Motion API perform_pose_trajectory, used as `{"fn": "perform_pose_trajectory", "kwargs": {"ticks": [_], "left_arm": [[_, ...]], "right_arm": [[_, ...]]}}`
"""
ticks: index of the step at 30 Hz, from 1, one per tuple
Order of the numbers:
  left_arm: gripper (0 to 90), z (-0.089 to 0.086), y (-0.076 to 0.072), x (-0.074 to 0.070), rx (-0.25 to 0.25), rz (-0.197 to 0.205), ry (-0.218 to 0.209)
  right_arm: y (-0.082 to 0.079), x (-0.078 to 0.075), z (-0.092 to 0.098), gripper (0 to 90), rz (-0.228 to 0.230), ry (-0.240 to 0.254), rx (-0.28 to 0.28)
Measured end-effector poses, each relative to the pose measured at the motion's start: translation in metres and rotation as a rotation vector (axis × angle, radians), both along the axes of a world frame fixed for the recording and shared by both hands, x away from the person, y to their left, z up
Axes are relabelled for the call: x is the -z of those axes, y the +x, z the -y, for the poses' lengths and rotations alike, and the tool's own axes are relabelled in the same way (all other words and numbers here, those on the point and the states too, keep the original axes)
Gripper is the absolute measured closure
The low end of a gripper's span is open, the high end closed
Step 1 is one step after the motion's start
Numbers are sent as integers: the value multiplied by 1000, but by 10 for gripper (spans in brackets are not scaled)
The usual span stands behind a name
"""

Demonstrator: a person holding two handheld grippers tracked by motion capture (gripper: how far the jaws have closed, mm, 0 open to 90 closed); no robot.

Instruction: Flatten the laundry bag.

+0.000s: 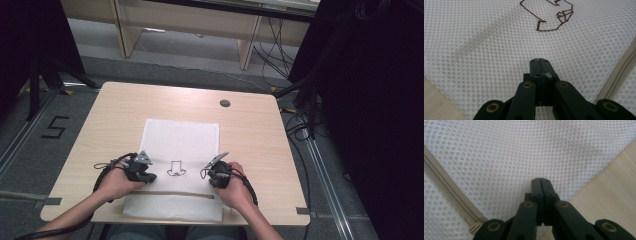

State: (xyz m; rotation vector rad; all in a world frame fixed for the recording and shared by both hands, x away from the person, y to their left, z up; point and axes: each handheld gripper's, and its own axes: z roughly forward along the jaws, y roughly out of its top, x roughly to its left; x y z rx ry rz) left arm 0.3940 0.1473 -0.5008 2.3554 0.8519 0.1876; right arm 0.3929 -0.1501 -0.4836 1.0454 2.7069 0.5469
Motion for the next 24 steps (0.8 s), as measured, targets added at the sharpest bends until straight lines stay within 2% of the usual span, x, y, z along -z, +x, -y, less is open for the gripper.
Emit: {"fn": "perform_pose_trajectory", "kwargs": {"ticks": [1,3,4,6,7,9,10,13,14,15,16,17,19,20,21,22,23,24], "left_arm": [[893,2,1,0,-12,2,-2],[893,6,2,1,-22,-5,-19],[893,7,4,1,-8,4,-15],[893,9,4,1,-22,6,-25],[892,9,6,1,-8,8,-10],[891,10,7,2,-19,13,-27],[890,9,8,2,-10,-2,-33],[870,8,7,3,-23,3,-57],[846,8,6,3,-29,-4,-74],[785,7,5,2,-29,19,-77],[749,7,5,2,-29,19,-77],[749,5,3,1,-11,33,-96],[657,0,-3,-6,-4,79,-115],[587,-5,-9,-11,6,109,-138],[556,-5,-9,-11,6,109,-138],[556,-10,-13,-15,3,124,-164],[510,-15,-17,-18,-4,130,-188],[487,-20,-22,-20,-35,126,-226]], "right_arm": [[2,0,2,900,10,-1,-13],[3,0,5,900,-2,1,23],[5,0,7,900,16,-3,10],[5,0,7,900,6,-2,26],[7,0,10,900,21,-2,12],[7,0,11,900,12,0,32],[7,0,11,900,7,4,33],[9,1,13,900,26,8,22],[9,1,13,888,28,8,24],[7,0,14,843,26,14,45],[7,0,14,843,26,14,45],[7,-1,15,834,38,27,46],[6,-8,21,804,75,93,39],[6,-16,30,766,124,128,36],[6,-16,30,766,124,128,36],[4,-18,33,748,125,140,50],[2,-21,39,740,132,160,59],[0,-20,43,733,149,176,71]]}}
